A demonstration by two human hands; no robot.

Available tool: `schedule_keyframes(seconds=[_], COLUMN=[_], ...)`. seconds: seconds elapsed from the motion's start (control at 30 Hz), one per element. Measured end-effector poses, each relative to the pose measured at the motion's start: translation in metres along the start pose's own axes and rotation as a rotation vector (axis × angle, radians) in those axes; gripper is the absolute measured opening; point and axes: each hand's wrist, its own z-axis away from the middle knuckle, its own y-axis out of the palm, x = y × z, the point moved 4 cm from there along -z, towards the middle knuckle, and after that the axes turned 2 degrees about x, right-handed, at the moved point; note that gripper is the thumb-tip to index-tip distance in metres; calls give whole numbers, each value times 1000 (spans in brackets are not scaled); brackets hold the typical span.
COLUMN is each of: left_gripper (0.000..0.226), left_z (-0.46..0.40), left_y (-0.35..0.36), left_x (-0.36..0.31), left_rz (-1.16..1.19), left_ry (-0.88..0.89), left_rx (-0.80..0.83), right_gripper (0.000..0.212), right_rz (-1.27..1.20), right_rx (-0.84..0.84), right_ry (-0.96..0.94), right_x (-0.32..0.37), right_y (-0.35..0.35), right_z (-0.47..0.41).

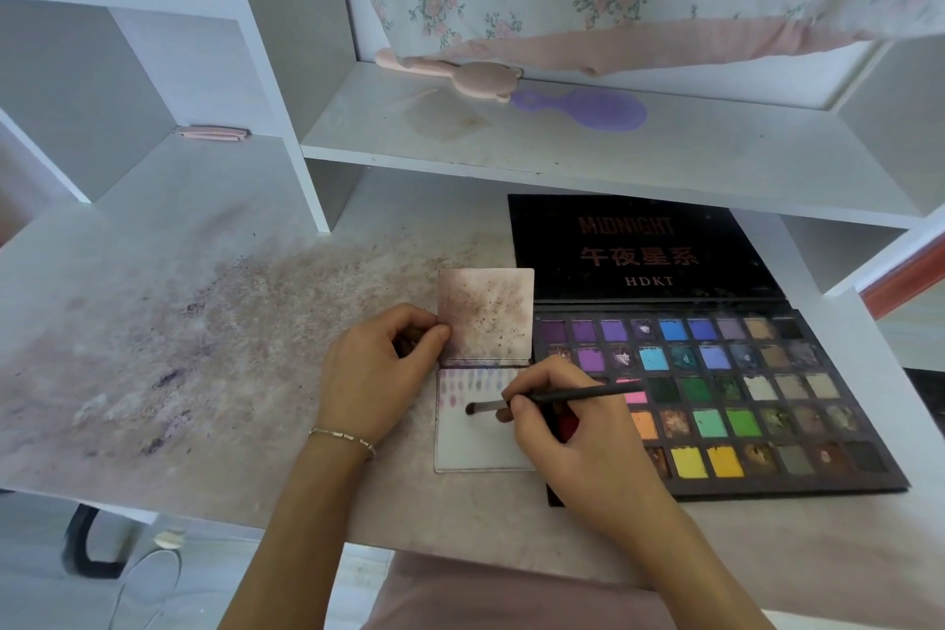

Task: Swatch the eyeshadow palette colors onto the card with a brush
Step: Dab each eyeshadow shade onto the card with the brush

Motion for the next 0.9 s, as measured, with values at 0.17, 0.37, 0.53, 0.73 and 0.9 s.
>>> schedule_keyframes(seconds=[0.17,0.37,0.53,0.73,0.9], left_gripper=[26,27,28,29,30], left_z=[0,0,0,0,1], left_y=[0,-1,-1,-1,-2], left_x=[0,1,1,0,-1], left_rz=[1,-8,-16,-5,-17], left_ry=[-5,-5,-8,-22,-19], left_rx=[-1,-4,-4,-13,-22], right_gripper=[17,23,29,39,32], right_rz=[-122,-110,-43,43,144], right_rx=[-147,-274,-376,-512,-558], right_ry=[-51,-87,-74,-3,54], right_x=[4,3,-7,-26,-36], right_y=[-7,-21,-47,-80,-99], right_z=[3,8,18,29,35])
